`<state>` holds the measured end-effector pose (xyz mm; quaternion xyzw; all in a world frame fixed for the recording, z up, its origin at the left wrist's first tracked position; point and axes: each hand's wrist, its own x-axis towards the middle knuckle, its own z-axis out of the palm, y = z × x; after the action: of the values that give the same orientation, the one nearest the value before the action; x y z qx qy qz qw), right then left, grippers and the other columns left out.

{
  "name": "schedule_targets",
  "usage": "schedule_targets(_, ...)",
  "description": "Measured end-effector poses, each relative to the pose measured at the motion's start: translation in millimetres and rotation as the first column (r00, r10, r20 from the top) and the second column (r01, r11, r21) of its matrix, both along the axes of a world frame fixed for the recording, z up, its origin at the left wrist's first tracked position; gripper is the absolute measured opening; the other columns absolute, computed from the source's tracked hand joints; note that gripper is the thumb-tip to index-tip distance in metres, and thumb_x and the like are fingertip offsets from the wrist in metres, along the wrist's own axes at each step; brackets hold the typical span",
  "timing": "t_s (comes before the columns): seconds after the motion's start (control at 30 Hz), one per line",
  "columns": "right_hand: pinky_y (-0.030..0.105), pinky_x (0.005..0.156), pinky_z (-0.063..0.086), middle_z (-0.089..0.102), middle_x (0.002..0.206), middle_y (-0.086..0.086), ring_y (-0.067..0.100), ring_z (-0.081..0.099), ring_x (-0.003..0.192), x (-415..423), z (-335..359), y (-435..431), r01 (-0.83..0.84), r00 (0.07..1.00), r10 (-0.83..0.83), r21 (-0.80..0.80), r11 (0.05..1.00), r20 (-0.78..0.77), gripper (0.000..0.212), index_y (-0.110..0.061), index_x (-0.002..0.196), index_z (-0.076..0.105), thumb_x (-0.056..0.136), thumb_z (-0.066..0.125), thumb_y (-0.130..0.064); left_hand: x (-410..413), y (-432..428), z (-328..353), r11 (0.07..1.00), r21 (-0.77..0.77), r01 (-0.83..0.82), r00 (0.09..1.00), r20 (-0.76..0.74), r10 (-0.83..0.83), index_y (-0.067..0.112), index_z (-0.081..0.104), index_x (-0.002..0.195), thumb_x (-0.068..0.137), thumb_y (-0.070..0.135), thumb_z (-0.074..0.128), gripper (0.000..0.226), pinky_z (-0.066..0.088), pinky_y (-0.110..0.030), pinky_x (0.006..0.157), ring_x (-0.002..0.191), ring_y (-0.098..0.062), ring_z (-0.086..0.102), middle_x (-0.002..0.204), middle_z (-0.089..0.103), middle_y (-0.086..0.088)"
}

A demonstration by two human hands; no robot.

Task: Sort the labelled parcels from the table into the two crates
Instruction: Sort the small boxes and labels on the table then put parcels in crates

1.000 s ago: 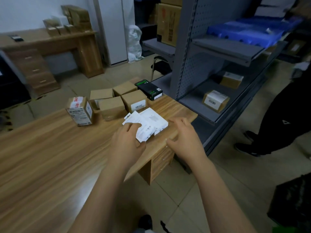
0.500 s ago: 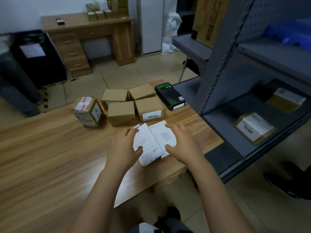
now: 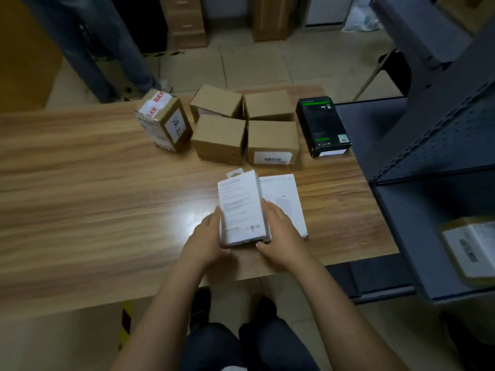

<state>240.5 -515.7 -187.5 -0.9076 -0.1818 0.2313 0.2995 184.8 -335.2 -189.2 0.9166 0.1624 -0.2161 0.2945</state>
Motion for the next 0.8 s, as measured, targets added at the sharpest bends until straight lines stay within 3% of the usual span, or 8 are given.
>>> schedule_targets(0.13, 0.039, 0.118, 0.024, 0.022, 0.159, -0.003, 0.018, 0.017, 0.146, 1, -15, 6, 0.014, 0.999, -0.012, -0.045, 0.999, 0.038, 0.093, -0.026, 0.153, 0.016, 0.082, 0.075, -0.020, -1, -2, -7, 0.998, -0.065, -0.004, 1.000, 0.015, 0.005, 0.021, 0.011, 0.151, 0.066, 0.028, 0.081, 0.111, 0.047, -0.034, 0.094, 0.123, -0.018, 0.047, 0.143, 0.043, -0.002)
schedule_targets(0.27, 0.036, 0.120, 0.014, 0.016, 0.162, -0.002, 0.020, 0.009, 0.149, 0, -19, 13, 0.032, 0.998, -0.028, -0.073, 0.997, 0.052, 0.090, -0.023, 0.155, 0.014, 0.086, 0.071, -0.022, -8, -2, -3, 0.986, -0.164, -0.027, 0.997, 0.068, 0.039, 0.023, 0.014, 0.152, 0.071, 0.019, 0.078, 0.103, 0.043, -0.021, 0.087, 0.122, -0.011, 0.049, 0.141, 0.048, 0.006)
schedule_targets(0.37, 0.037, 0.120, 0.023, 0.025, 0.158, -0.004, 0.018, 0.018, 0.145, -6, -22, 26, 0.058, 0.995, -0.055, -0.035, 0.998, 0.079, 0.088, -0.025, 0.153, 0.020, 0.083, 0.074, -0.024, -16, 10, 3, 0.990, -0.143, -0.018, 0.988, 0.151, 0.040, 0.020, 0.021, 0.151, 0.076, 0.014, 0.074, 0.092, 0.034, -0.014, 0.081, 0.123, -0.011, 0.048, 0.143, 0.048, 0.005)
schedule_targets(0.53, 0.032, 0.103, 0.044, 0.041, 0.145, -0.005, 0.013, 0.043, 0.129, -25, -23, 55, 0.155, 0.988, -0.156, 0.109, 0.982, -0.003, 0.084, -0.028, 0.150, 0.023, 0.082, 0.072, -0.021, -25, 44, 3, 0.996, -0.090, 0.006, 0.979, 0.202, 0.012, 0.021, 0.020, 0.152, 0.075, 0.016, 0.074, 0.094, 0.038, -0.019, 0.083, 0.124, -0.015, 0.048, 0.143, 0.048, 0.005)
schedule_targets(0.8, 0.020, 0.096, 0.045, 0.045, 0.143, -0.009, 0.008, 0.047, 0.126, -41, -40, 83, 0.277, 0.961, -0.274, 0.104, 0.955, -0.043, 0.083, -0.031, 0.148, 0.031, 0.078, 0.074, -0.017, -25, 81, -19, 0.987, -0.066, 0.143, 0.986, 0.100, -0.136, 0.021, 0.008, 0.155, 0.077, 0.029, 0.074, 0.102, 0.037, -0.021, 0.096, 0.131, -0.015, 0.042, 0.150, 0.040, 0.003)
